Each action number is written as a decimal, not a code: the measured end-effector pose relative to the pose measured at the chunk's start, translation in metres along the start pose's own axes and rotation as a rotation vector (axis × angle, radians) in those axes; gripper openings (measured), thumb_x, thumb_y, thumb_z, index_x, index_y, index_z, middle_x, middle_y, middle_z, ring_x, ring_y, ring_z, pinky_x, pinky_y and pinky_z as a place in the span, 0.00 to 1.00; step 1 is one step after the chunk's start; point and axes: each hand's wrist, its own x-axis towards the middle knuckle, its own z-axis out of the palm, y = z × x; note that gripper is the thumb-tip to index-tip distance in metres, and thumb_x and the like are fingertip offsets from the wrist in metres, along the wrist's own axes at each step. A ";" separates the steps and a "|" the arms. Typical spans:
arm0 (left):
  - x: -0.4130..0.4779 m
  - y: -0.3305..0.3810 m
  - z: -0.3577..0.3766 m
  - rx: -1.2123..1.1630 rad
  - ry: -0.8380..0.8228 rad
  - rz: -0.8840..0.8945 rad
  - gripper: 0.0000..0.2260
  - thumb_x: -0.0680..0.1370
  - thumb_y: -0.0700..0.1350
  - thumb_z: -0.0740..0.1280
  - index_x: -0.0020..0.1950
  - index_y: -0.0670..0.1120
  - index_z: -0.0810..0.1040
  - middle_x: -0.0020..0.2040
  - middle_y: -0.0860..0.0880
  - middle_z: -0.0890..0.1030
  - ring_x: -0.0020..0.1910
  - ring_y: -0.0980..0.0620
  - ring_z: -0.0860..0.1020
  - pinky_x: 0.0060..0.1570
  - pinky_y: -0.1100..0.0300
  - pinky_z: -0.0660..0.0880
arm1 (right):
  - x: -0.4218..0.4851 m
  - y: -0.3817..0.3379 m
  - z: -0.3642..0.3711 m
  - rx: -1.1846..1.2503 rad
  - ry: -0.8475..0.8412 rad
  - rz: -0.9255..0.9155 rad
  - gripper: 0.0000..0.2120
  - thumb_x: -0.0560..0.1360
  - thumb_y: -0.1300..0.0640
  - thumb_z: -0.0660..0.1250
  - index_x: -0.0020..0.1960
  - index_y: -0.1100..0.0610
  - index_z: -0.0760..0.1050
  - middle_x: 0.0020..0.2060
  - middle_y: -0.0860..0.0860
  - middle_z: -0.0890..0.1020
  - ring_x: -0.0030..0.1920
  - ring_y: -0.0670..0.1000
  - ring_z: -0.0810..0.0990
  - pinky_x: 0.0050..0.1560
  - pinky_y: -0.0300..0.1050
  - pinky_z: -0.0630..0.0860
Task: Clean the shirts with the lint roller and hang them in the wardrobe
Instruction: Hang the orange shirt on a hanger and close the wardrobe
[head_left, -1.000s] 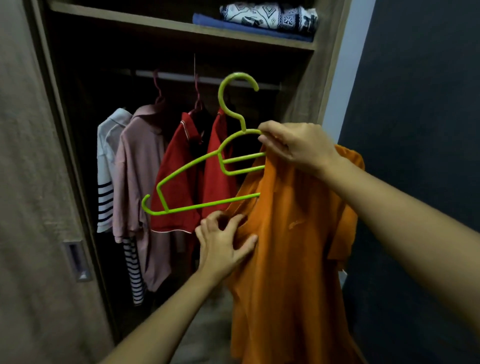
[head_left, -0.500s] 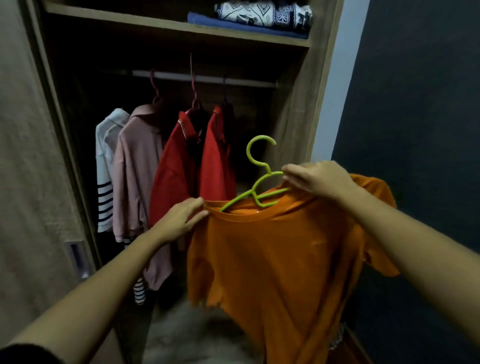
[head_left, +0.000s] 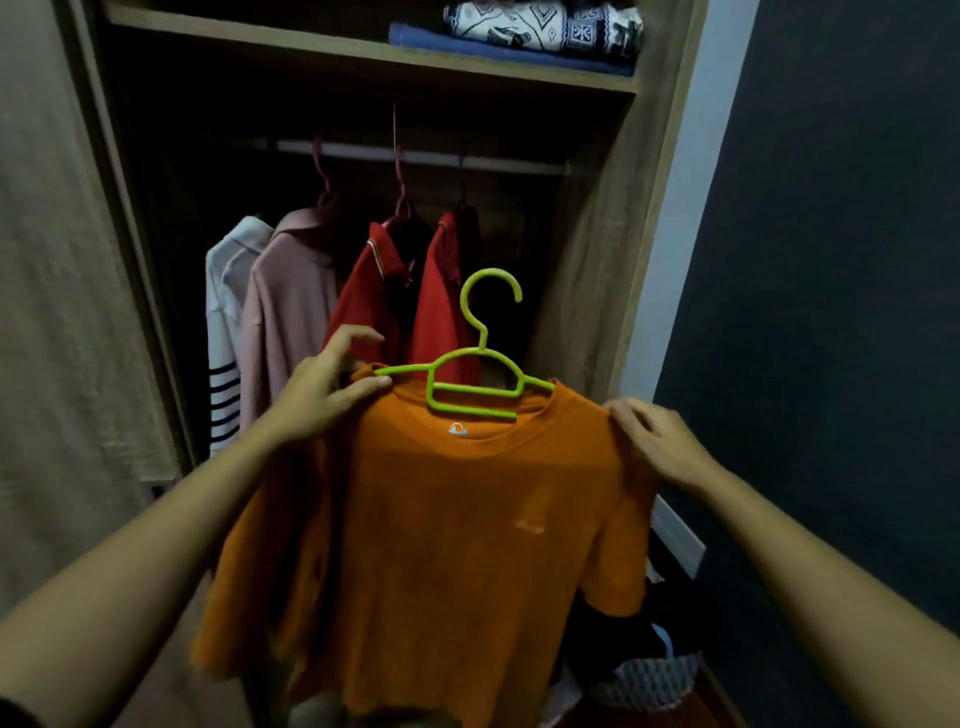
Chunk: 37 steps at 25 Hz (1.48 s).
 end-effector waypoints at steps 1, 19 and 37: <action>0.002 -0.002 -0.008 0.011 0.010 -0.010 0.17 0.73 0.52 0.71 0.56 0.62 0.66 0.31 0.56 0.74 0.30 0.57 0.70 0.34 0.62 0.66 | -0.004 0.006 0.003 0.030 -0.055 0.040 0.09 0.80 0.50 0.53 0.52 0.45 0.72 0.47 0.49 0.79 0.49 0.49 0.79 0.49 0.44 0.75; 0.009 0.028 -0.022 0.390 0.125 -0.163 0.12 0.74 0.57 0.66 0.35 0.52 0.72 0.31 0.50 0.76 0.38 0.43 0.76 0.34 0.53 0.68 | 0.030 -0.128 0.050 0.505 -0.195 0.006 0.19 0.79 0.57 0.59 0.69 0.56 0.61 0.63 0.56 0.75 0.57 0.51 0.77 0.58 0.41 0.71; 0.178 0.033 0.038 0.334 0.101 -0.332 0.21 0.77 0.55 0.61 0.65 0.44 0.72 0.64 0.41 0.74 0.63 0.38 0.72 0.58 0.46 0.70 | 0.204 -0.123 0.020 0.754 0.109 0.287 0.31 0.58 0.46 0.76 0.58 0.46 0.70 0.37 0.44 0.74 0.35 0.43 0.73 0.29 0.38 0.67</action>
